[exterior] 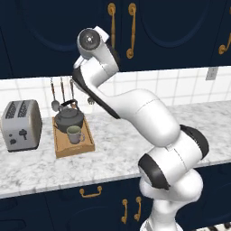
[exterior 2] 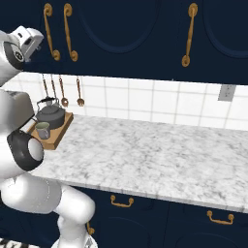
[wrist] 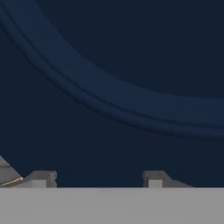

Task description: Pick the kettle from the counter and place it on the tray. Then pick the mug from the cabinet and place it on the tray. Then close the cabinet doors.

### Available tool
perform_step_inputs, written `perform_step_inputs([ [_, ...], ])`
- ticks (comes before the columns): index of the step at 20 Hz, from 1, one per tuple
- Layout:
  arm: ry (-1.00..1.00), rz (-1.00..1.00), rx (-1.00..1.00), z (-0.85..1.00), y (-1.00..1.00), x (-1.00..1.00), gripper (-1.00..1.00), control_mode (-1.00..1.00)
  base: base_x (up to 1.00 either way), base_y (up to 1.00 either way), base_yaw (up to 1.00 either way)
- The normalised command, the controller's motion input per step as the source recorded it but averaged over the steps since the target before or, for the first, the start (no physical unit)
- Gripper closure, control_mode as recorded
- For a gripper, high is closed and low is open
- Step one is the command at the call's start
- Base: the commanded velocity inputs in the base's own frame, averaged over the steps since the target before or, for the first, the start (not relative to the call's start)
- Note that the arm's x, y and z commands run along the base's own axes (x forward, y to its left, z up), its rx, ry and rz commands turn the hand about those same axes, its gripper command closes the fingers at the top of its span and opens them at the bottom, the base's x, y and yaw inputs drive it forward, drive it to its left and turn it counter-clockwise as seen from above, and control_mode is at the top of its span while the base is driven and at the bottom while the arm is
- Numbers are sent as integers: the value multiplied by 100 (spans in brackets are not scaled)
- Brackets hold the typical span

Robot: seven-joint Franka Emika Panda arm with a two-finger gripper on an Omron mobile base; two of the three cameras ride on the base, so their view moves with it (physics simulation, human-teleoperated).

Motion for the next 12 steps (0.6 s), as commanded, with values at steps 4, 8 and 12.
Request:
perform_step_inputs([
  [4,-3,10,2,-4,-9,58,-100,-100,0,0,0],
  [8,-2,9,0,-20,-1,47,-100,-100,0,0,0],
  [12,0,6,0,-15,0,34,-100,-100,0,0,0],
])
